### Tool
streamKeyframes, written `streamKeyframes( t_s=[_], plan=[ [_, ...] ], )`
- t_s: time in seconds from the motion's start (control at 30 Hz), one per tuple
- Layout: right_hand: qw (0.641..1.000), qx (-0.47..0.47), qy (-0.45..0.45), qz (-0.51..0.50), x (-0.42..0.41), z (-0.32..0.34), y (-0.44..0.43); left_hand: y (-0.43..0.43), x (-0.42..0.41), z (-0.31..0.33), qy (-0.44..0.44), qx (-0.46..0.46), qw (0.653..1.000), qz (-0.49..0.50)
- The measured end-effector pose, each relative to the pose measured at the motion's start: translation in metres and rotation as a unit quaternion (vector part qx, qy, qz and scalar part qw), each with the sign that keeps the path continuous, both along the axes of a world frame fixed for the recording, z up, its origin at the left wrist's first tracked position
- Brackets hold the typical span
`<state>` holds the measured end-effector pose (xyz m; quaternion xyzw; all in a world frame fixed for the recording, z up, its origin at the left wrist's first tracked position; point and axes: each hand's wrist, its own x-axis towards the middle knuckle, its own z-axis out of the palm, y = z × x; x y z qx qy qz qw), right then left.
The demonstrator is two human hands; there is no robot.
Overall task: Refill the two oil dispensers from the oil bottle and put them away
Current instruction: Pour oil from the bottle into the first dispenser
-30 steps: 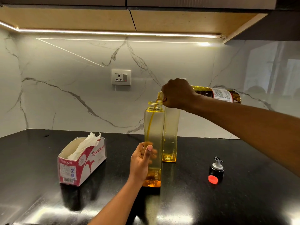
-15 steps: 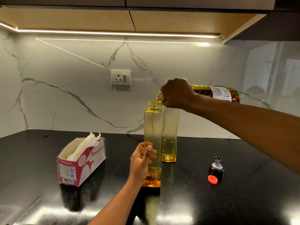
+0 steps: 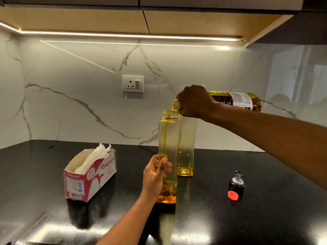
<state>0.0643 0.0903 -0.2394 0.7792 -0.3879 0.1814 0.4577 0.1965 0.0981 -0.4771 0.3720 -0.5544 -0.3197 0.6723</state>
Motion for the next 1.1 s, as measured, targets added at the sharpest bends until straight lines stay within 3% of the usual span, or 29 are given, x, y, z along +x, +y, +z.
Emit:
streamKeyframes(
  t_s=[1.1],
  plan=[
    [1.0,-0.01,0.017,0.015,-0.0017,-0.0003,-0.0027,-0.0031,0.001,-0.0022,-0.002,-0.005,1.0,-0.002]
  ],
)
